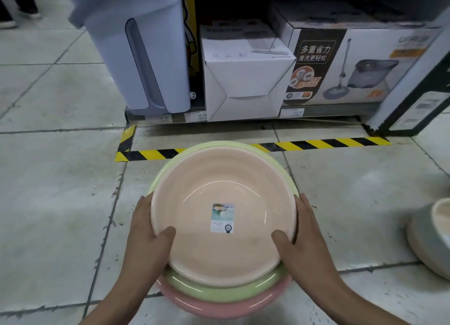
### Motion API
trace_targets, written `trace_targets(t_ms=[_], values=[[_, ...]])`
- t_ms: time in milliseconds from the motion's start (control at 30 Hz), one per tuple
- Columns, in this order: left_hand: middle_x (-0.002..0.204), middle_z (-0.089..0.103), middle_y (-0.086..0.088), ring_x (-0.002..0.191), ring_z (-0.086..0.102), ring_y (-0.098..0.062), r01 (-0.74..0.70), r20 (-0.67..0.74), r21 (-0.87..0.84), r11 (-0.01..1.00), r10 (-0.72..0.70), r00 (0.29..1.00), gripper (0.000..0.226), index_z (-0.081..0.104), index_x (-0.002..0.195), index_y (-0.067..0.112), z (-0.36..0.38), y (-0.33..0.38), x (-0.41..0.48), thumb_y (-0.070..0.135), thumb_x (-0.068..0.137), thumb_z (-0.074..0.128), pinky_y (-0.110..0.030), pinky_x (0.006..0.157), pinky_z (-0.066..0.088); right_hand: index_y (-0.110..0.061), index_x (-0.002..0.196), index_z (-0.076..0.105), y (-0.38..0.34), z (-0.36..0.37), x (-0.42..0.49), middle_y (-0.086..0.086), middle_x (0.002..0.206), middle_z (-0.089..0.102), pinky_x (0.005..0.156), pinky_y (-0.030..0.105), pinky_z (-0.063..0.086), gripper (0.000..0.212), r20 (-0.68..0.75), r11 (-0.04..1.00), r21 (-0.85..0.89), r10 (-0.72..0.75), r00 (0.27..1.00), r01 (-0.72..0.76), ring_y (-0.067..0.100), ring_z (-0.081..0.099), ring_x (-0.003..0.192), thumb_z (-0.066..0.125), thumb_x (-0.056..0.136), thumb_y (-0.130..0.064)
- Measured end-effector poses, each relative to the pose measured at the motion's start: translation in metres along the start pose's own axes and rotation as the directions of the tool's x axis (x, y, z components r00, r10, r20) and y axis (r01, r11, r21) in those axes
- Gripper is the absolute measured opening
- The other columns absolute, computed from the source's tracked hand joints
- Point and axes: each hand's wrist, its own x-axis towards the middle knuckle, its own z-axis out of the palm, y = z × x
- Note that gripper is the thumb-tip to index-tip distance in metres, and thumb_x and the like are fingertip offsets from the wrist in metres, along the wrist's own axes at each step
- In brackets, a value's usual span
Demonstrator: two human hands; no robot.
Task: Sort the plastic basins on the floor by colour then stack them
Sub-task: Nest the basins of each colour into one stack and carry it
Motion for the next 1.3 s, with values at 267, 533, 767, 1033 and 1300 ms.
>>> trace_targets(t_ms=[267, 533, 767, 1033, 1300], values=[[0.133, 0.044, 0.007, 0.123, 0.044, -0.021, -0.012, -0.04, 0.202, 0.979, 0.021, 0.999, 0.085, 0.037, 0.143, 0.028, 0.005, -0.002, 0.002, 0.019, 0.06, 0.05, -0.042, 0.098, 0.04, -0.033, 0.157, -0.001, 0.013, 0.006, 0.007, -0.02, 0.163, -0.015, 0.104, 0.019, 0.018, 0.091, 0.051, 0.998, 0.008, -0.061, 0.997, 0.061, 0.002, 0.002, 0.149, 0.057, 0.089, -0.018], [0.147, 0.044, -0.005, 0.129, 0.046, -0.032, -0.056, -0.112, 0.328, 0.943, 0.098, 0.989, 0.064, 0.042, 0.145, 0.022, 0.032, 0.044, 0.011, 0.006, 0.086, 0.062, -0.051, 0.105, 0.04, -0.039, 0.155, 0.02, 0.029, -0.048, 0.02, -0.019, 0.162, 0.016, 0.121, 0.031, 0.02, 0.08, 0.011, 0.979, 0.205, -0.005, 1.0, 0.003, 0.004, 0.016, 0.149, 0.062, 0.087, -0.052], [0.1, 0.057, 0.014, 0.073, 0.05, 0.001, -0.229, 0.129, 0.184, 0.956, 0.207, 0.97, 0.037, 0.058, 0.122, 0.034, 0.142, 0.134, 0.003, 0.014, 0.09, 0.057, -0.023, 0.062, 0.039, -0.041, 0.148, 0.036, 0.09, -0.151, 0.039, -0.011, 0.154, 0.037, 0.116, 0.042, 0.033, 0.069, -0.249, 0.942, 0.323, 0.178, 0.952, -0.092, 0.01, 0.035, 0.142, 0.064, 0.087, -0.054], [0.136, 0.056, 0.004, 0.126, 0.051, -0.012, -0.198, 0.606, 0.017, 0.98, 0.147, 0.782, 0.033, 0.057, 0.121, 0.026, 0.367, 0.189, -0.039, 0.025, 0.088, 0.065, -0.028, 0.092, 0.038, -0.029, 0.147, 0.041, 0.217, -0.273, 0.033, -0.005, 0.149, 0.045, 0.105, 0.033, 0.036, 0.065, -0.499, 0.891, 0.409, 0.399, 0.77, -0.197, 0.013, 0.044, 0.134, 0.065, 0.089, -0.046], [0.12, 0.059, -0.004, 0.089, 0.054, -0.01, 0.14, 0.736, 0.102, 0.985, -0.169, 0.655, 0.055, 0.055, 0.126, 0.015, 0.545, 0.154, -0.076, 0.041, 0.081, 0.071, -0.033, 0.084, 0.045, -0.024, 0.157, 0.016, 0.348, -0.331, 0.052, 0.004, 0.162, 0.026, 0.116, 0.045, 0.031, 0.089, -0.47, 0.774, 0.537, 0.604, 0.643, -0.335, 0.025, 0.029, 0.147, 0.067, 0.087, -0.046]])
